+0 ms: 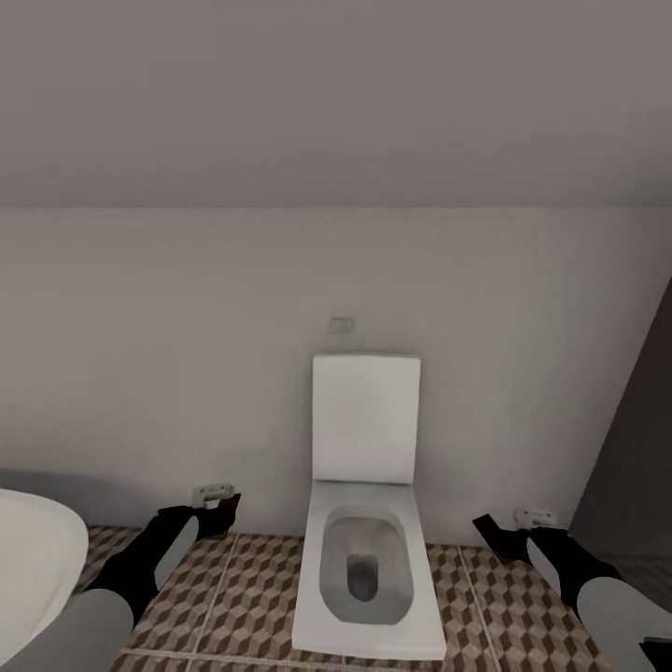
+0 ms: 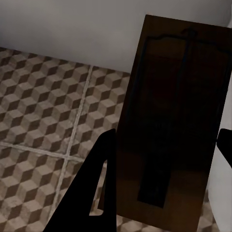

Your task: Take the four mousetraps from the cabinet in the bathroom and place them on the bathroom floor. Make sure all four end up on the same floor surface, and ensure that at least two of them are either under or directly next to the same bathroom sink.

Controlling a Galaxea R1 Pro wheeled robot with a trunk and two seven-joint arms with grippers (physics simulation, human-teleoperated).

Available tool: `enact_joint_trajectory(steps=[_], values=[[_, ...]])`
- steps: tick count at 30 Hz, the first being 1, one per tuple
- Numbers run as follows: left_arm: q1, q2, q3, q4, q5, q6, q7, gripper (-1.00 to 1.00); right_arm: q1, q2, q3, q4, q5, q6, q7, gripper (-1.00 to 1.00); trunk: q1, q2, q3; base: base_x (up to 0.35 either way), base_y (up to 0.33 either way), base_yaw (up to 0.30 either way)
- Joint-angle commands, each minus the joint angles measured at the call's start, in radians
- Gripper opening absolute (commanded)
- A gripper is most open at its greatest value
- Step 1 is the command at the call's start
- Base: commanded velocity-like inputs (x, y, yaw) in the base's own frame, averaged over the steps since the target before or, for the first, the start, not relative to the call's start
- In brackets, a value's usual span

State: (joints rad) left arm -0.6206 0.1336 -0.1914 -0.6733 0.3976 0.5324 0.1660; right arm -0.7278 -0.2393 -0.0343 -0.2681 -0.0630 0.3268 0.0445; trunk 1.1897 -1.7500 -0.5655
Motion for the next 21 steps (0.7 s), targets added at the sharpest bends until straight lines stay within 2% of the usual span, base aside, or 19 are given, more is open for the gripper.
enact_joint_trajectory(steps=[1, 21], values=[[-0.001, 0.001, -0.006, -0.001, 0.01, 0.003, 0.009, -1.0, -0.001, 0.0, -0.004, -0.002, -0.008, 0.005, 0.004, -1.0, 0.004, -0.008, -0.004, 0.0, 0.0, 0.0], [-0.001, 0.001, -0.006, 0.0, 0.009, 0.002, 0.016, -1.0, -0.001, 0.001, -0.002, -0.002, -0.006, -0.004, 0.0, -1.0, 0.081, -0.148, -0.067, 0.0, 0.0, 0.0]])
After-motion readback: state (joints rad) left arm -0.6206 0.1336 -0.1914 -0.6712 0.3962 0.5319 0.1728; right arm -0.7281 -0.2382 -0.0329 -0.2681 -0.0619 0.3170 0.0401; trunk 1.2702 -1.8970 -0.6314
